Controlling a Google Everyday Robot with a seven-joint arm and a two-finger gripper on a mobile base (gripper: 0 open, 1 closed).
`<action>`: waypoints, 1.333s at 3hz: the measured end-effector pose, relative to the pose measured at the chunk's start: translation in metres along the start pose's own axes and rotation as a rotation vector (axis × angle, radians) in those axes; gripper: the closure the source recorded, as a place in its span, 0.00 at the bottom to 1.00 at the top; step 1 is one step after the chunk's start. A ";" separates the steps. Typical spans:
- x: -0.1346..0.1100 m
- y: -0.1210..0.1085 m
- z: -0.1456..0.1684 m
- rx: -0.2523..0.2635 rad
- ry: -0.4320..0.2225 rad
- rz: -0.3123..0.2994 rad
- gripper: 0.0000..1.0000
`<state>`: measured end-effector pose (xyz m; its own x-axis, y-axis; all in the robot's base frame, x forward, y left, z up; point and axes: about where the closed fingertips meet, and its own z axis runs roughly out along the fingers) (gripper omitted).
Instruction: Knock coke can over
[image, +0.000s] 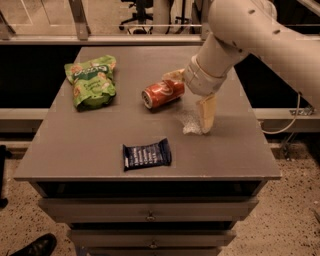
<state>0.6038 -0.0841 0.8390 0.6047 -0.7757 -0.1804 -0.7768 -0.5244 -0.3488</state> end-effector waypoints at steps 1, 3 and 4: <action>0.010 0.019 -0.008 0.082 -0.016 0.085 0.00; 0.011 0.023 -0.013 0.105 -0.015 0.109 0.00; 0.011 0.023 -0.015 0.105 -0.015 0.109 0.00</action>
Offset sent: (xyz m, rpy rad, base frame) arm -0.0610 -0.1281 0.0061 0.4039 -0.1949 -0.5539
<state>0.5903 -0.1096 0.8425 0.5209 -0.8204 -0.2358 -0.8158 -0.3971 -0.4205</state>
